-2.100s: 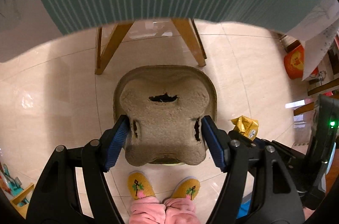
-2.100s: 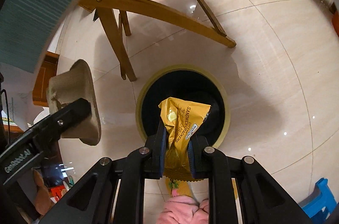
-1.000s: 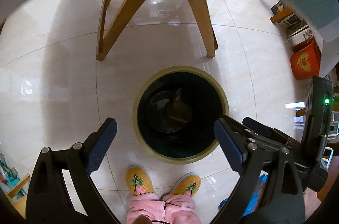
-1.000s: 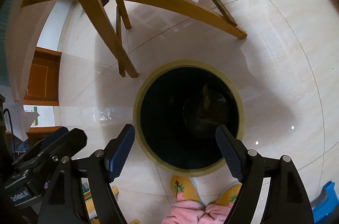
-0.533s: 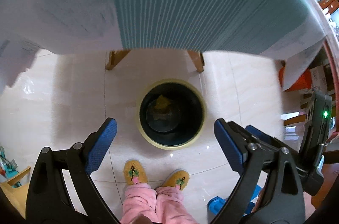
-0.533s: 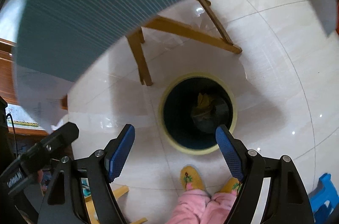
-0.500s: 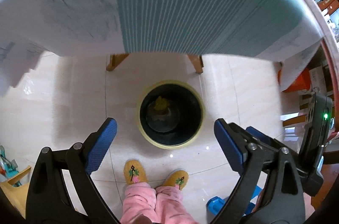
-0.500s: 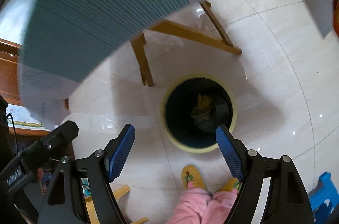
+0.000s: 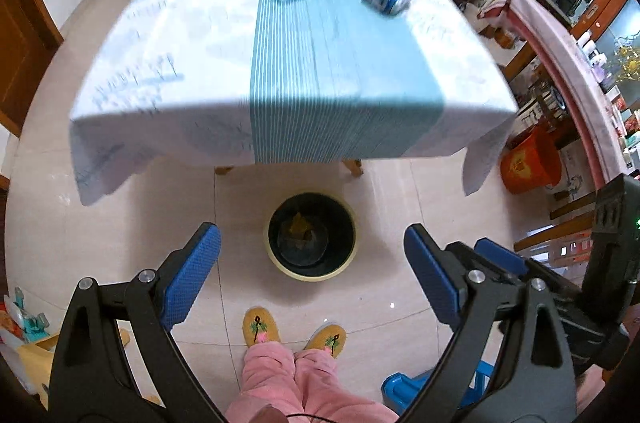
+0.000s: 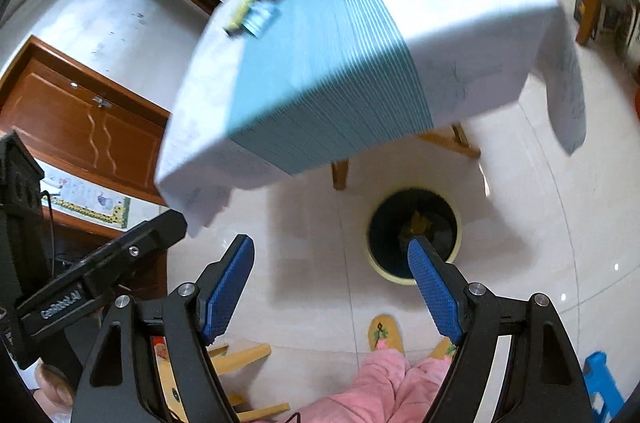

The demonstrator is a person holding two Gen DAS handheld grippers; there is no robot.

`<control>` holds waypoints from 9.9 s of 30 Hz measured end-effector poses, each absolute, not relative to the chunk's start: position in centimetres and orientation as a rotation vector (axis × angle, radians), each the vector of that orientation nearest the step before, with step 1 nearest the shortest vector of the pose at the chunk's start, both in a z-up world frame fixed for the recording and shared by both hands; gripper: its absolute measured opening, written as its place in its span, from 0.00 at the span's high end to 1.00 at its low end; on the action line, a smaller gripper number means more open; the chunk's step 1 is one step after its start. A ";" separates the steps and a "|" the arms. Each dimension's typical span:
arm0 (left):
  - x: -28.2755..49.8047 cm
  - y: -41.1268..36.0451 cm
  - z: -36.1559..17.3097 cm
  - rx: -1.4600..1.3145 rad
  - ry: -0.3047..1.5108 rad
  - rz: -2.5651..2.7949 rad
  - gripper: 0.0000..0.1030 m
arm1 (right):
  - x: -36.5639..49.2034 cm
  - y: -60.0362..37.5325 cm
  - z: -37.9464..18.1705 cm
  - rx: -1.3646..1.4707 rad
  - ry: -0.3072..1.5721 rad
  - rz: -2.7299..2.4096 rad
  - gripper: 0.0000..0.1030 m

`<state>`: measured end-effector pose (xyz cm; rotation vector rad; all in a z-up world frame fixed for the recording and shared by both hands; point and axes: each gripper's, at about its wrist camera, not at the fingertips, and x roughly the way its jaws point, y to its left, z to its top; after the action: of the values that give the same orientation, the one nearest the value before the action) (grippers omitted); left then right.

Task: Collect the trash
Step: 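Move both grippers back over the table toward the remaining trash, then grasp the yellow-green packet with the right gripper, then grasp the blue face mask with the left gripper while the right holds the packet, then carry the mask and packet over the black bin with both grippers, then open both grippers over the bin, dropping the mask and packet, then raise both grippers back over the table toward the remaining trash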

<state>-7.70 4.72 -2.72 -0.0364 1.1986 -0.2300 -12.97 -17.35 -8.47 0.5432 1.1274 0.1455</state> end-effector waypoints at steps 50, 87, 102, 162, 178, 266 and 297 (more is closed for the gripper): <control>30.7 11.1 3.6 0.084 1.147 -0.316 0.11 | 18.3 -17.4 -0.4 0.537 0.978 -0.131 0.17; 45.2 16.7 -12.8 0.122 1.328 -0.229 0.46 | 41.2 -3.0 -15.3 0.574 1.119 0.189 0.65; 43.5 18.0 -8.9 -0.011 1.356 -0.287 0.45 | 39.4 -3.8 -10.2 0.611 1.051 0.206 0.99; 27.7 3.5 -5.9 -0.090 1.459 -0.325 0.96 | 17.5 -15.1 -3.1 0.666 1.039 0.091 0.99; 4.5 1.1 -2.2 -0.187 1.378 -0.185 0.96 | 0.3 -19.6 -1.9 0.515 1.171 0.406 0.99; -3.5 3.6 -16.9 0.068 1.481 -0.240 0.33 | -7.5 -18.9 -22.5 0.612 1.426 -0.004 0.36; 4.9 5.9 4.7 0.111 1.110 -0.457 0.33 | -0.8 -16.8 0.7 0.572 1.053 -0.106 0.36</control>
<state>4.86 5.90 4.65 0.1108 1.1104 -0.4568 -0.77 -16.75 0.75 0.5722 1.0529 -0.1056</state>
